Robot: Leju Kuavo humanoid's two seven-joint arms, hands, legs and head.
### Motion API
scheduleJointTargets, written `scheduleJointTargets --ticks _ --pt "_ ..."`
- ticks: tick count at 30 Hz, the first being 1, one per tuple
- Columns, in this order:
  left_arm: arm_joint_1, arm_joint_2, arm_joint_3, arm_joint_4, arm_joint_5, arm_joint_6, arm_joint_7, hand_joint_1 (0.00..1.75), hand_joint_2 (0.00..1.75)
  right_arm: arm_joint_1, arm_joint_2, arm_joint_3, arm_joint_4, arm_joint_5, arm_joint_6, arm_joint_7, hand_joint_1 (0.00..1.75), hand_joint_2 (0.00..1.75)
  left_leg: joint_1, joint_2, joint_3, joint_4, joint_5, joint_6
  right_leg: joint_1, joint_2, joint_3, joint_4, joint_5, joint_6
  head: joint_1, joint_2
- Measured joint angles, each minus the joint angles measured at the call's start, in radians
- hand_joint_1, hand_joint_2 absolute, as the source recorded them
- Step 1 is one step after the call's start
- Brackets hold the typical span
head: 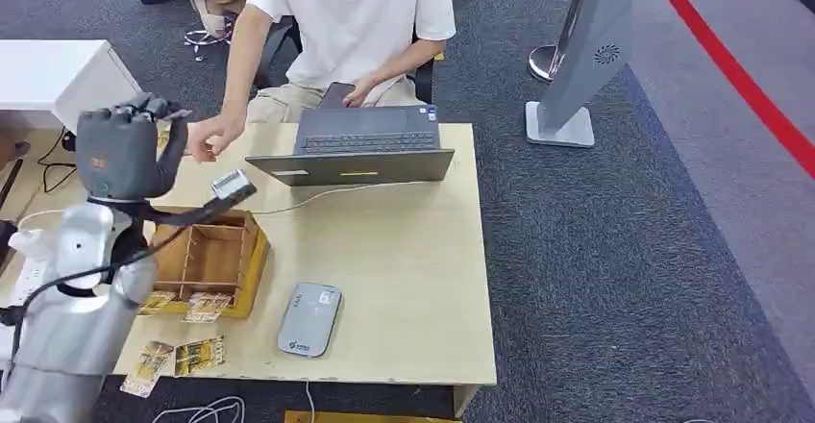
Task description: Pass the card to the sensor for recognition and then transmit it.
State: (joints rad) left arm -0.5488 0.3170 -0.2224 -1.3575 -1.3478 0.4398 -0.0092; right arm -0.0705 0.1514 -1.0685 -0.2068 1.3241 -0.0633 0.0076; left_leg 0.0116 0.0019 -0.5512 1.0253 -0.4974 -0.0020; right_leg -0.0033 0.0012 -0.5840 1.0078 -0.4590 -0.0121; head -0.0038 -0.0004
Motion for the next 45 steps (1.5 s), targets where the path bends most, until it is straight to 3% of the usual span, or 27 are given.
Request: scheduleJointTargets --ticks 5,10,11,19,24,27,30,36,41,45 --pt "-0.165 0.046 0.013 0.264 -0.098 0.000 0.040 1.75 1.75 0.001 0.000 0.024 0.003 0.026 0.016 0.014 0.00 1.75 0.000 0.002 0.000 0.000 0.001 -0.001 0.000 0.003 -0.002 0.001 0.001 -0.001 0.000 0.000" --pt "-0.236 0.067 0.015 0.429 -0.098 0.021 0.047 1.75 1.75 0.001 0.001 0.029 0.005 0.018 0.022 0.023 0.00 1.75 0.000 0.002 -0.001 0.000 0.001 -0.001 0.000 0.003 -0.002 0.001 0.001 -0.001 -0.001 0.000" --pt "-0.241 0.069 0.015 0.445 -0.097 0.021 0.047 0.00 1.75 0.001 0.001 0.029 0.005 0.018 0.021 0.023 0.00 1.75 0.000 0.002 -0.001 0.000 0.001 -0.001 0.000 0.002 -0.002 0.001 0.001 -0.001 0.000 0.000" --pt "-0.235 0.071 0.015 0.477 -0.059 0.003 0.025 0.00 1.75 0.001 0.001 0.029 0.005 0.017 0.023 0.025 0.00 1.75 0.000 0.001 -0.002 0.000 0.001 -0.001 0.000 0.002 -0.003 0.001 0.001 0.000 0.000 0.000" --pt "-0.188 0.063 0.015 0.437 -0.032 0.003 0.016 0.00 1.75 0.001 0.003 0.029 0.005 0.013 0.021 0.023 0.00 1.75 0.000 0.002 -0.002 0.000 0.001 -0.001 0.000 0.002 -0.003 0.001 0.001 0.000 0.000 0.000" --pt "-0.133 0.056 0.015 0.345 0.008 0.003 0.005 0.00 1.75 0.001 0.003 0.029 0.005 0.000 0.018 0.024 0.00 1.75 0.000 0.002 -0.002 0.000 0.001 -0.001 0.000 0.002 -0.003 0.001 0.001 -0.001 -0.001 0.000" --pt "-0.014 0.049 0.015 0.172 0.040 0.008 -0.010 0.00 1.75 0.003 0.005 0.027 0.005 -0.013 0.015 0.028 0.00 1.75 0.000 0.004 -0.002 0.000 0.000 -0.001 -0.001 0.004 -0.003 0.001 0.001 0.000 -0.001 0.000" --pt "0.232 0.055 0.005 -0.132 -0.029 0.076 -0.023 0.00 1.75 0.006 0.008 0.020 0.005 -0.022 0.007 0.034 0.00 1.75 -0.001 0.004 -0.002 0.000 -0.002 0.000 -0.001 0.004 -0.004 0.000 0.000 0.001 0.000 0.000" --pt "0.408 0.077 -0.045 -0.268 -0.086 0.154 -0.024 0.00 1.75 0.007 0.011 0.018 0.005 -0.025 0.006 0.030 0.00 1.75 -0.001 0.004 -0.003 0.000 -0.002 0.000 -0.001 0.004 -0.004 0.000 -0.001 0.001 0.000 0.000" --pt "0.512 0.094 -0.085 -0.319 -0.106 0.196 -0.016 0.00 1.75 0.007 0.013 0.017 0.005 -0.024 0.006 0.029 0.00 1.75 0.000 0.004 -0.003 0.000 -0.002 0.000 -0.001 0.004 -0.004 0.000 -0.001 0.001 0.001 0.000"
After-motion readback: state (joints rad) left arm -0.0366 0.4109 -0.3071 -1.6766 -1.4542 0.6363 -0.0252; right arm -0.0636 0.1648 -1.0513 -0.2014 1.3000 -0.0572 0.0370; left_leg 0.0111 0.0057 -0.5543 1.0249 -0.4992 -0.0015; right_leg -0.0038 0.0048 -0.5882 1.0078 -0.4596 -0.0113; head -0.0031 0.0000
